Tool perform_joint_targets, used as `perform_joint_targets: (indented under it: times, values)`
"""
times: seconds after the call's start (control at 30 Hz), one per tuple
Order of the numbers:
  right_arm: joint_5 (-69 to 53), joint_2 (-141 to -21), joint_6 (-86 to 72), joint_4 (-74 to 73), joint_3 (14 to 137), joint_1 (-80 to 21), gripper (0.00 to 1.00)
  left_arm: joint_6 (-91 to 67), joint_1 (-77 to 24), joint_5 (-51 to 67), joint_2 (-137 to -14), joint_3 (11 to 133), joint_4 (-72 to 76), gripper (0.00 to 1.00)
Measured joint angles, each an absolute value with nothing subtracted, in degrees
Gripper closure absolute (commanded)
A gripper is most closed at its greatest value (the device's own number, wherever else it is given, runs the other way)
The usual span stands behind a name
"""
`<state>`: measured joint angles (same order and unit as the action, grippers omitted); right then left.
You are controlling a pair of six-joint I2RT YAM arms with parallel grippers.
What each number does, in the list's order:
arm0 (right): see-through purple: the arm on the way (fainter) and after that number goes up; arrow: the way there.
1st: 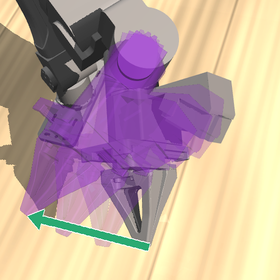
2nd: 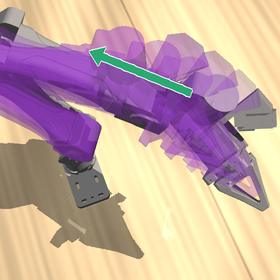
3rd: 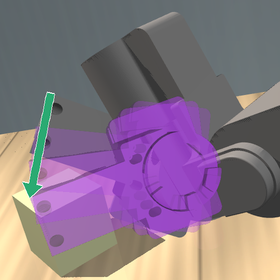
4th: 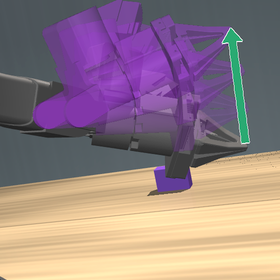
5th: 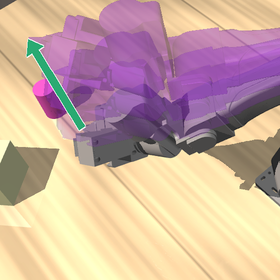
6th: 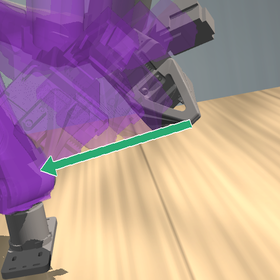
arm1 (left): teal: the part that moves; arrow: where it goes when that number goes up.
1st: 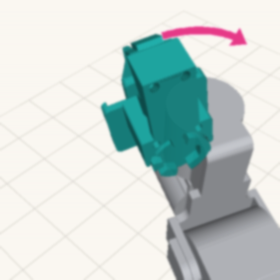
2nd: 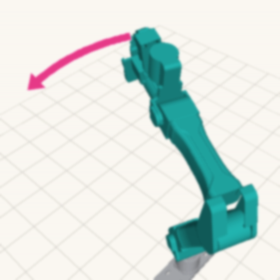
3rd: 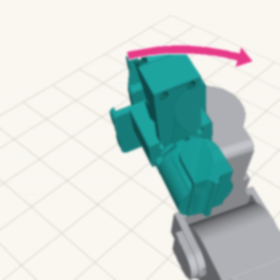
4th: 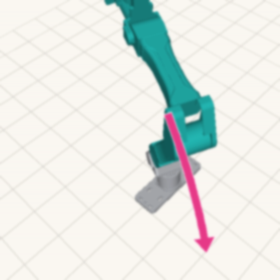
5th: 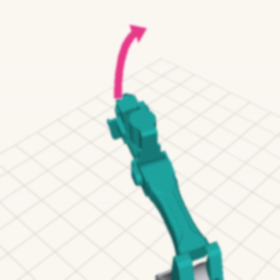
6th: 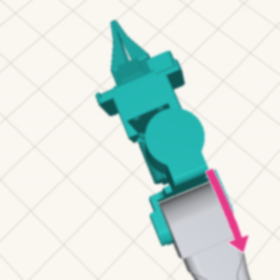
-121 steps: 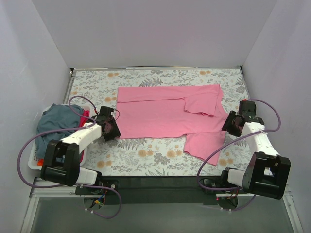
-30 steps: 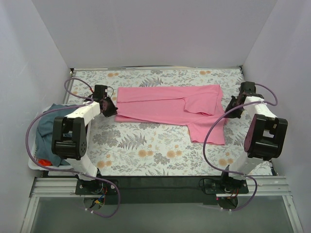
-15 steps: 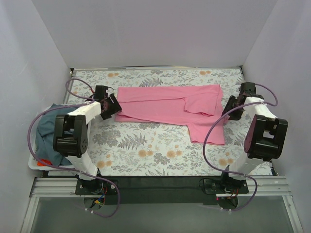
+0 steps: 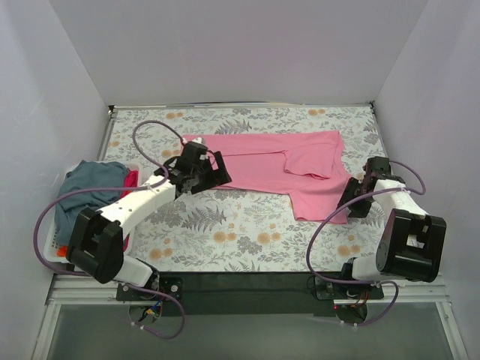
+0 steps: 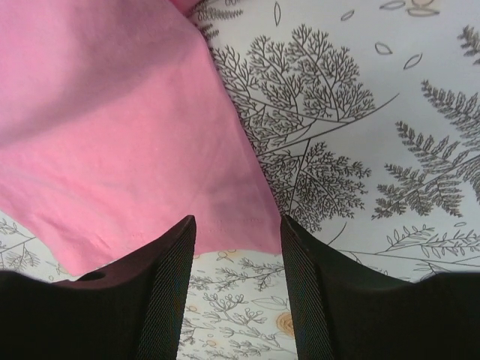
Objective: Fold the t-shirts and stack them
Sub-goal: Fold the tshirt
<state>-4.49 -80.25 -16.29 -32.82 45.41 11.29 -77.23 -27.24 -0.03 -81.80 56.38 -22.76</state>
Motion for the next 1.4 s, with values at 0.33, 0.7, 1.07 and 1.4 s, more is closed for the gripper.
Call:
perform_joint_targets:
  times: [0.33, 0.7, 1.07, 1.4]
  values:
    - [-3.8, -77.8, -16.3, -33.0, 42.9, 11.3, 0.52, -82.3, -46.9, 2.7, -98.6, 66.6, -23.6, 0.2]
    - [-1.7, -78.1, -16.3, -32.6, 42.0, 11.3, 0.56, -82.0, -53.8, 5.1, -116.8, 82.3, -23.7, 0.23]
    - [-4.5, -79.5, -16.3, -30.9, 41.1, 11.3, 0.77, -82.6, -55.4, 7.2, -123.0, 89.9, -23.3, 0.4]
    - [-7.4, -79.5, -16.4, -29.7, 41.1, 11.2, 0.99, -83.5, -56.8, 10.1, -127.4, 93.9, -22.9, 0.89]
